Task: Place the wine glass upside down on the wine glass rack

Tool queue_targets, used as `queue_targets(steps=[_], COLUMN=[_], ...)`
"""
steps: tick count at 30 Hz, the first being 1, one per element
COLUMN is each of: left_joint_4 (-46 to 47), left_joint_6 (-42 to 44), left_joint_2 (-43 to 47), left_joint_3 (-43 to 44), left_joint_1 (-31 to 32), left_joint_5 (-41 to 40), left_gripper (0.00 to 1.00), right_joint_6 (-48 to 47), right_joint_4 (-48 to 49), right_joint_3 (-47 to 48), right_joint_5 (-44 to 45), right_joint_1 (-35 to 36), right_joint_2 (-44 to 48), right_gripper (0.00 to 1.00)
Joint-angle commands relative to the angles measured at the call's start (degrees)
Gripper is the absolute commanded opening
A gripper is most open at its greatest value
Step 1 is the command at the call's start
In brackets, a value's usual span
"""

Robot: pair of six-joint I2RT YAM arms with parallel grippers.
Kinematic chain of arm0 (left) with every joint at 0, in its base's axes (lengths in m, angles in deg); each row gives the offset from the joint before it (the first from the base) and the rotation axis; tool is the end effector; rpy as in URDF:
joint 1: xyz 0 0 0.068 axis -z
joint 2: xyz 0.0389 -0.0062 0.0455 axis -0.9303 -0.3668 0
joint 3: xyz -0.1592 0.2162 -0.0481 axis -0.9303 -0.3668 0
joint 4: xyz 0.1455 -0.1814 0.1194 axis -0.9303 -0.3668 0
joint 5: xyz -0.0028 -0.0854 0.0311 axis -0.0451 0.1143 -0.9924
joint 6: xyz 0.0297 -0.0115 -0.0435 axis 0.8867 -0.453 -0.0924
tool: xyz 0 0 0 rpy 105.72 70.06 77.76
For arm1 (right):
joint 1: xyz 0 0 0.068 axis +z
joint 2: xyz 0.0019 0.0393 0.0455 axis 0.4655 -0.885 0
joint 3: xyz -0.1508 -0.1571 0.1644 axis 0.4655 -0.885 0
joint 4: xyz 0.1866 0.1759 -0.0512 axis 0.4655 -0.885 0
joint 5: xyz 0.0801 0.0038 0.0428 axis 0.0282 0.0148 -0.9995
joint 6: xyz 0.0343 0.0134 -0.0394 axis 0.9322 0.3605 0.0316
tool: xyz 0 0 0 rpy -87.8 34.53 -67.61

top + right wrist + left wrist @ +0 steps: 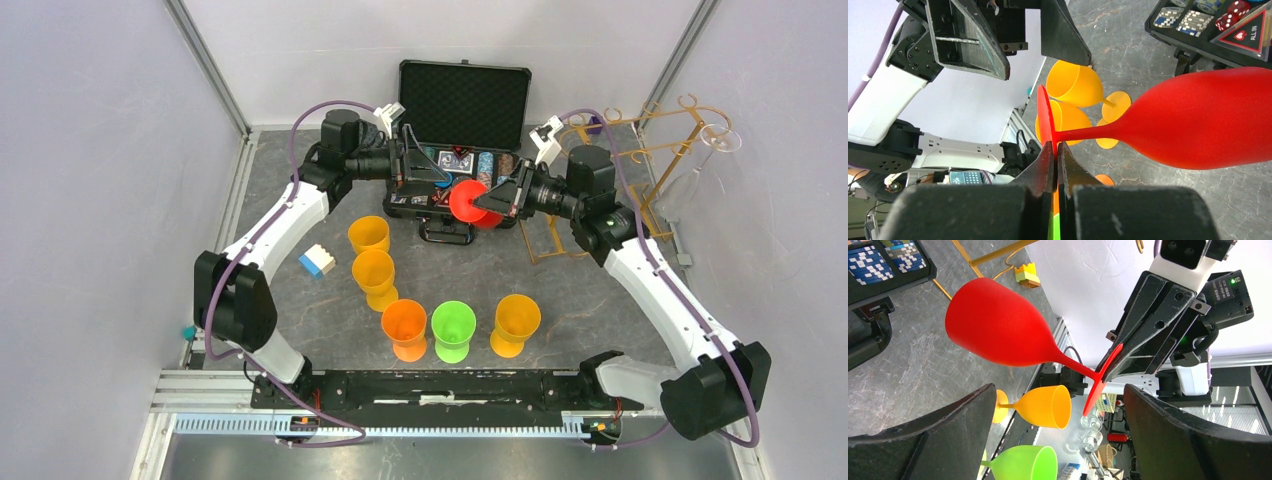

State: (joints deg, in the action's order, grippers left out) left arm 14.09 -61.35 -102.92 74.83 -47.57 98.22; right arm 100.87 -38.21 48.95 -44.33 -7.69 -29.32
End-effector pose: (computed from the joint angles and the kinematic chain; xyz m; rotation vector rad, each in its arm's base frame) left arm 0.3354 -0.1601 0.3444 0.2839 2.1495 -1.6933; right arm 0.2443 0.1123 0.3633 -0.0597 2.0432 1.3641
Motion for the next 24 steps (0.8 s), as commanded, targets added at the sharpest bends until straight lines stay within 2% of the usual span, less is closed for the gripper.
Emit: queue_targets(steps=[1, 6, 13, 24], left_joint_4=[-0.01, -0.06, 0.08, 0.26], left_joint_6=[2.90, 2.91, 2.86, 2.91], left_joint_2=[1.15, 0.68, 0.06, -0.08], left_joint_3=[2.02, 2.10, 2.13, 1.82], left_joint_1=[-0.24, -0.21, -0.16, -0.17], left_joint_5=[0.03, -0.06, -0.06, -0.23], left_gripper=[1.00, 1.00, 1.00, 1.00], right_joint_6=[-2.70, -5.60, -9.89, -13.39], right_joint_4=[-2.35, -8.13, -19.65, -31.31], right_joint_3=[1.21, 2.07, 5.26, 9.53], right_joint_5=[-1.45, -2.20, 1.19, 8.86], right_joint_1=[-0.28, -0.29, -0.41, -1.50], right_joint_2=[2.30, 2.99, 4.02, 6.40], right_gripper=[0.00, 0.00, 0.00, 0.00])
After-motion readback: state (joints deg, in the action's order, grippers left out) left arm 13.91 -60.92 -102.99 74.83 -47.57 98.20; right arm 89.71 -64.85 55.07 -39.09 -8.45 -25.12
